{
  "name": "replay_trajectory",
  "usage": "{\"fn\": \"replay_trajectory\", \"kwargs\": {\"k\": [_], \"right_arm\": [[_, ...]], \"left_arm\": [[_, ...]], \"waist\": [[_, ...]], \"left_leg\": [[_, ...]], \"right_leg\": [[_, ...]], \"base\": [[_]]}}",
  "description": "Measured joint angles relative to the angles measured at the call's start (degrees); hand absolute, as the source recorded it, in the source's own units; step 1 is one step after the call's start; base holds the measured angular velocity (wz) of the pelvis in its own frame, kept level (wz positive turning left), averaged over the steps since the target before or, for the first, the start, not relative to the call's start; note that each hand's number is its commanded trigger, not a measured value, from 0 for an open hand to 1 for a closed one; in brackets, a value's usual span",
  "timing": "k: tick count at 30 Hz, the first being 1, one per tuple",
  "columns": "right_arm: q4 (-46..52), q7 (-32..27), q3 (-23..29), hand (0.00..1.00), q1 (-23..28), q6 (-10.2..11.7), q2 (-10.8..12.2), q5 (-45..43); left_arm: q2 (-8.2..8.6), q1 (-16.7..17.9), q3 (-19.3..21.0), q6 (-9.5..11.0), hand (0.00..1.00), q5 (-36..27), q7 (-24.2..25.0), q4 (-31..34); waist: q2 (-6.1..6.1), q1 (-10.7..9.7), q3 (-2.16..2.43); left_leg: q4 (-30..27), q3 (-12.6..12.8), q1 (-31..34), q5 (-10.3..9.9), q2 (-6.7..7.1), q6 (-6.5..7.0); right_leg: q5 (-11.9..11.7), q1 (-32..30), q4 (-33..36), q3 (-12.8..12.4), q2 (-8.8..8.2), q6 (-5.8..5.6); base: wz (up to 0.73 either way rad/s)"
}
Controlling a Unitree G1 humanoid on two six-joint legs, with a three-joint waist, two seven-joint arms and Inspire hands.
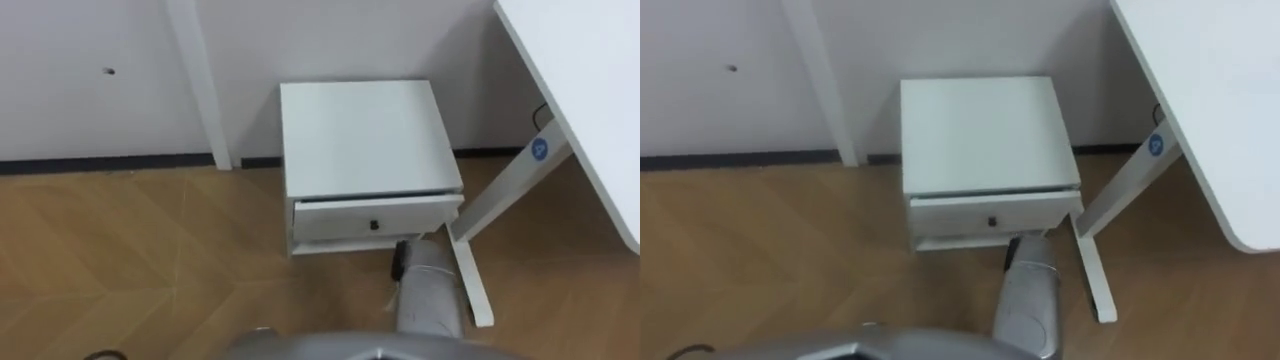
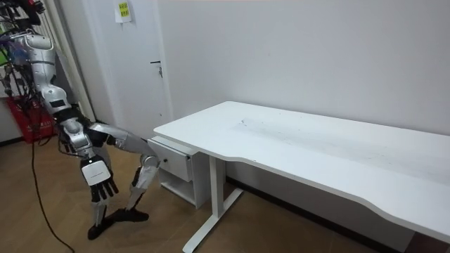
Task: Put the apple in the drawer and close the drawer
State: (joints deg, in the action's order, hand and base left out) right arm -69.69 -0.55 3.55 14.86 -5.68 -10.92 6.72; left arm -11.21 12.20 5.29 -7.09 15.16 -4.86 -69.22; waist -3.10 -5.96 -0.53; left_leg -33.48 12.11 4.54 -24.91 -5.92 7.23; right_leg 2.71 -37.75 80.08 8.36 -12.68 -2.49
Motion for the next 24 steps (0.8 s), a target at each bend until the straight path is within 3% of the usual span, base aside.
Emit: {"fn": "replay_trajectory", "kwargs": {"k": [1, 2, 3, 4, 5, 6, 7, 8, 9, 10, 11, 12, 13, 14, 15, 18, 24], "right_arm": [[-0.39, 0.01, -0.08, 0.00, 0.15, 0.29, 0.04, 0.00], [-1.28, 0.07, -0.18, 0.00, 0.27, 0.64, 0.24, -0.05], [-1.53, 0.06, -0.15, 0.00, 0.09, 0.67, 0.46, -0.51], [-1.65, -0.01, -0.14, 0.00, 0.12, 0.69, 0.63, -1.03], [-1.61, -0.02, -0.12, 0.00, 0.22, 0.76, 0.69, -1.49], [-1.85, -0.22, 0.02, 0.00, 0.00, 1.09, 0.27, -2.23], [-3.00, -0.94, 0.09, 0.00, -1.83, 0.97, -1.31, -2.34], [-3.11, -1.44, 0.21, 0.00, -2.58, 1.00, -1.95, -2.52], [-2.51, -1.88, 0.28, 0.00, -3.11, 1.08, -2.43, -2.60], [-1.23, -1.62, 0.30, 0.00, -3.19, 1.45, -2.32, -2.72], [-0.95, -1.26, 0.29, 0.00, -3.16, 1.56, -2.12, -2.81], [-0.18, -0.71, 0.26, 0.00, -2.72, 1.29, -1.63, -2.84], [0.32, -0.47, 0.27, 0.00, -2.28, 0.93, -1.50, -2.84], [0.71, 0.05, 0.29, 0.00, -1.94, 0.36, -1.46, -2.89], [0.69, 0.21, 0.29, 0.00, -1.42, 0.02, -1.14, -3.20], [0.30, 0.22, 2.48, 0.00, -0.52, -0.23, 0.23, -4.78], [-0.40, -0.08, 3.95, 0.00, -1.08, 0.85, 1.49, -4.65]], "left_arm": [[0.06, 0.05, 0.00, -0.06, 0.00, 0.00, 0.00, 0.13], [-0.04, 0.24, 0.06, -0.19, 0.00, 0.03, -0.02, 0.32], [-0.23, 0.50, 0.14, -0.44, 0.00, 0.02, -0.05, 0.43], [-0.47, 0.69, 0.20, -0.58, 0.00, 0.02, -0.14, 0.47], [-0.60, 0.71, 0.22, -0.57, 0.00, 0.03, -0.21, 0.63], [-0.59, 0.47, 0.08, -0.30, 0.00, 0.06, -0.59, 0.76], [1.18, -0.77, 0.13, -0.06, 0.00, 0.03, -0.71, 0.46], [2.06, -1.33, 0.13, 0.11, 0.00, 0.00, -0.54, 0.26], [2.86, -1.98, 0.07, 0.82, 0.00, -0.53, -0.43, 0.16], [2.77, -2.43, 0.05, 2.03, 0.00, -1.69, -0.53, 0.18], [2.55, -2.59, 0.13, 2.41, 0.00, -2.22, -0.66, 0.21], [2.02, -2.55, 0.10, 2.46, 0.00, -2.25, -0.91, 0.32], [1.91, -2.31, 0.06, 2.40, 0.00, -2.33, -0.97, 0.51], [1.90, -1.59, 0.01, 2.27, 0.00, -2.91, -0.96, 0.74], [1.71, -0.07, 0.04, 2.23, 0.00, -3.72, -0.94, 0.73], [1.54, 2.04, 1.76, 2.22, 0.00, -3.38, -0.88, 0.39], [1.65, 1.68, 3.49, 2.61, 0.00, -3.16, -0.56, -0.80]], "waist": [[-0.23, 0.07, 0.02], [-0.30, 0.23, 0.05], [-0.15, 0.55, 0.06], [0.32, 0.39, 0.19], [0.68, 0.23, 0.35], [2.30, 0.08, 0.11], [2.25, 0.84, -0.33], [1.17, 1.10, -0.20], [0.33, 1.40, 0.30], [0.13, 1.40, 0.14], [0.42, 1.28, 0.12], [1.42, 1.35, 0.03], [1.72, 1.55, -0.03], [1.94, 1.57, 0.06], [2.62, 1.45, 0.14], [4.58, 1.67, 0.17], [5.44, 1.82, 0.17]], "left_leg": [[1.12, -0.19, -0.77, 0.50, -0.46, -0.45], [3.49, -0.33, -2.58, 1.43, -1.30, -1.48], [5.04, -0.38, -4.18, 1.88, -2.29, -2.27], [5.21, -0.46, -4.99, 1.67, -2.55, -2.64], [4.40, -0.18, -5.01, 1.08, -2.09, -3.69], [-0.39, 0.55, -3.27, -2.04, -1.54, -5.82], [-4.59, 0.46, -1.11, -4.49, -2.22, -6.02], [-5.32, 0.25, -0.42, -4.87, -2.69, -5.99], [-4.29, 0.12, -0.17, -4.35, -2.55, -5.82], [-2.58, -0.08, -0.24, -2.58, -2.07, -5.31], [-1.48, -0.17, -0.35, -1.67, -1.62, -5.00], [0.31, -0.03, -0.92, -0.41, -0.70, -4.42], [1.12, -0.08, -1.42, 0.09, -0.39, -4.30], [2.92, -0.09, -2.55, 0.86, 0.06, -4.29], [5.77, -0.06, -4.04, 2.13, 0.89, -4.41], [10.44, 0.25, -6.65, 4.28, 1.97, -5.55], [15.32, -0.65, -9.84, 6.73, 1.75, -6.88]], "right_leg": [[-1.53, 0.81, -2.79, 0.38, 0.98, 0.11], [-5.26, 2.52, -8.93, 0.83, 2.52, 0.28], [-10.63, 4.43, -16.06, 1.07, 3.81, 1.36], [-16.50, 7.43, -24.22, 1.10, 4.34, 1.55], [-19.10, 9.42, -28.66, 1.03, 4.42, 1.45], [-15.03, 11.09, -31.47, -0.34, 3.91, 0.47], [-11.18, 10.73, -30.69, 0.09, 3.85, -0.29], [-11.18, 10.65, -31.05, 1.08, 3.96, -0.29], [-11.00, 11.52, -33.70, 1.50, 4.27, -0.42], [-9.46, 14.00, -38.00, 1.01, 5.02, -1.21], [-7.94, 15.62, -40.77, 0.90, 4.86, -1.23], [-3.07, 19.10, -43.63, 0.40, 5.21, -0.60], [-0.11, 20.88, -43.58, 0.22, 5.79, 0.22], [4.42, 24.96, -44.34, 0.15, 6.91, 0.06], [7.01, 28.89, -47.29, 0.19, 7.73, -0.11], [7.79, 34.83, -57.53, 1.34, 8.25, -0.15], [6.59, 38.94, -64.47, 2.69, 10.03, 0.86]], "base": [[0.07], [0.08], [0.12], [0.17], [0.27], [0.00], [-0.11], [-0.26], [0.00], [0.15], [0.28], [0.19], [0.13], [0.00], [0.03], [-0.02], [0.05]]}}
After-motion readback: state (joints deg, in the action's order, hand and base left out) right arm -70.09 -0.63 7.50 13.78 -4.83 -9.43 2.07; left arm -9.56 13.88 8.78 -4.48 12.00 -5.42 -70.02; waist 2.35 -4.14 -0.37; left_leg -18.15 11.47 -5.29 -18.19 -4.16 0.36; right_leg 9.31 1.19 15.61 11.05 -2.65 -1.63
